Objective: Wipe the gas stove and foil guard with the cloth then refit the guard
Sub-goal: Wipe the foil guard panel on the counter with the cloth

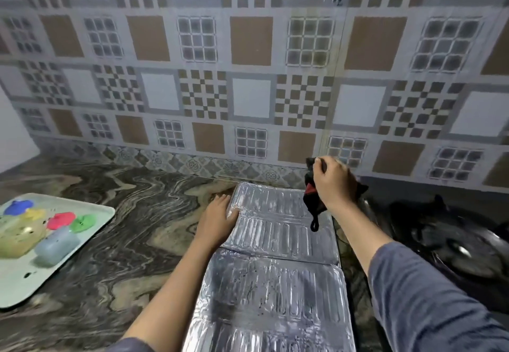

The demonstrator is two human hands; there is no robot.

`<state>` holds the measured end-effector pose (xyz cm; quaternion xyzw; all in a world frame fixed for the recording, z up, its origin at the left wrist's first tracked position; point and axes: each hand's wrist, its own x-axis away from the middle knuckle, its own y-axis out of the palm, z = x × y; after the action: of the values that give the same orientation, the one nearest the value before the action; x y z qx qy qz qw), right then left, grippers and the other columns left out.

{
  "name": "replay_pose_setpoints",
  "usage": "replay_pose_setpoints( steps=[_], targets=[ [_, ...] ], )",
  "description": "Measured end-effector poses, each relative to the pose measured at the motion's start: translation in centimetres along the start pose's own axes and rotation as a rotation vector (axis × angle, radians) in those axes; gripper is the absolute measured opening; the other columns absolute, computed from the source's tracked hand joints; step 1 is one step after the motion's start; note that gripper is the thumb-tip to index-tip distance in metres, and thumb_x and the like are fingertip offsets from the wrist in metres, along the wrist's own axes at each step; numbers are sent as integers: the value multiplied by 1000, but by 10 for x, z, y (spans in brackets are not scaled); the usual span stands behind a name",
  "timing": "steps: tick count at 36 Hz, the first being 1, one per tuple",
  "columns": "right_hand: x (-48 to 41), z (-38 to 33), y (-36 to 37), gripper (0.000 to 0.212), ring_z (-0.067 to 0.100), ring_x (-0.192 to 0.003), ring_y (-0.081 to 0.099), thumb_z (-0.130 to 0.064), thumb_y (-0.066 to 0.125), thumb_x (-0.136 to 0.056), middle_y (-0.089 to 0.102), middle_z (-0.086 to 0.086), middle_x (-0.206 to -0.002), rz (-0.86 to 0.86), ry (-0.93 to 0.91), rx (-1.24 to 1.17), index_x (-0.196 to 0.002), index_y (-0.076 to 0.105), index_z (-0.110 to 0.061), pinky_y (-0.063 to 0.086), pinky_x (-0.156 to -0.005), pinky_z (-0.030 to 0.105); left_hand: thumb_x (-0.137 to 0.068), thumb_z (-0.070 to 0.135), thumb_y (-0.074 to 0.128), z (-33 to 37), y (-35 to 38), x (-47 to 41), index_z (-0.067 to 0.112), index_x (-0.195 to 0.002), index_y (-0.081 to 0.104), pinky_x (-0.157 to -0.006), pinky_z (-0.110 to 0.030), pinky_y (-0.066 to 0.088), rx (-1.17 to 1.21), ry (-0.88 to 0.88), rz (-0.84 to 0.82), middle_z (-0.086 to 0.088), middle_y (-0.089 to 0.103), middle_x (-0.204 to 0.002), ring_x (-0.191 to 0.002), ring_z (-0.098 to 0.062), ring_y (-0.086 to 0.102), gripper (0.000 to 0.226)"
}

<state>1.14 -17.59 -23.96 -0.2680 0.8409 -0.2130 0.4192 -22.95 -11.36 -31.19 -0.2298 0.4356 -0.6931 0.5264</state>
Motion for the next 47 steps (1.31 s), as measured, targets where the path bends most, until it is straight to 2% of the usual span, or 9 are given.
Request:
replay_pose_setpoints(
  steps=[3, 7, 11, 15, 22, 25, 30, 35, 47],
  targets=[
    [4, 13, 34, 26, 33, -87, 57, -18, 42, -94, 65, 16, -92, -65, 58, -4, -91, 62, -2, 28, -64, 29, -93, 36, 47, -19, 17, -8, 2, -131, 47, -109, -37, 32, 3, -53, -40, -16, 48, -139, -132, -29, 41, 51],
    [10, 38, 74, 28, 33, -92, 58, -24, 38, -94, 66, 10, -97, -119, 134, 129, -91, 62, -10, 43, -80, 40, -95, 33, 45, -36, 37, -14, 6, -141, 34, -115, -31, 19, 40, -74, -114, -11, 34, -150, -141, -24, 26, 55],
    [18, 63, 108, 32, 33, -99, 55, -26, 36, -95, 66, 11, -105, -186, 208, 183, -96, 62, -9, 44, -85, 43, -85, 49, 35, -57, 57, -17, 6, -142, 31, -116, -31, 18, 35, -117, -194, -14, 32, -150, -141, -25, 26, 72],
    [29, 81, 129, 32, 33, -108, 52, -25, 35, -96, 61, 12, -117, -186, 281, 201, -102, 61, -6, 44, -87, 44, -95, 42, 41, -73, 71, -12, 10, -147, 22, -117, -32, 14, -7, -112, -232, -8, 20, -155, -145, -21, 16, 64],
    [49, 101, 141, 43, 34, -130, 31, -34, 37, -97, 39, 11, -144, -449, 292, 340, -133, 42, -12, 26, -105, 46, -93, 50, 37, -81, 69, 6, 18, -149, 13, -118, -33, 8, -5, -68, -245, -3, 9, -158, -146, -16, 8, 68],
    [56, 109, 144, 47, 31, -136, 26, -37, 35, -96, 30, 6, -151, -500, 243, 361, -139, 36, -18, 21, -109, 44, -91, 56, 33, -85, 70, 13, 21, -149, 7, -118, -35, 5, -29, -52, -258, 1, 3, -158, -146, -15, 3, 73],
    [60, 117, 149, 45, 27, -138, 24, -34, 35, -96, 29, 4, -152, -459, 214, 348, -139, 37, -20, 18, -113, 42, -90, 63, 26, -95, 82, 22, 22, -149, 4, -119, -36, -2, -133, -27, -196, 4, 2, -158, -146, -12, 0, 76],
    [52, 120, 158, 41, 27, -137, 28, -25, 36, -97, 36, 8, -148, -385, 283, 325, -137, 41, -15, 21, -110, 42, -90, 64, 22, -96, 90, 23, 22, -149, 8, -120, -37, 2, -183, -20, -121, 5, 5, -158, -146, -10, 3, 74],
    [15, 126, 197, 38, 26, -135, 31, -20, 34, -97, 38, 6, -146, -270, 377, 319, -133, 45, -16, 21, -110, 42, -87, 67, 14, -97, 91, 20, 23, -149, 5, -120, -34, 1, -220, -7, -113, 7, 2, -157, -144, -5, -1, 76]
  ],
)
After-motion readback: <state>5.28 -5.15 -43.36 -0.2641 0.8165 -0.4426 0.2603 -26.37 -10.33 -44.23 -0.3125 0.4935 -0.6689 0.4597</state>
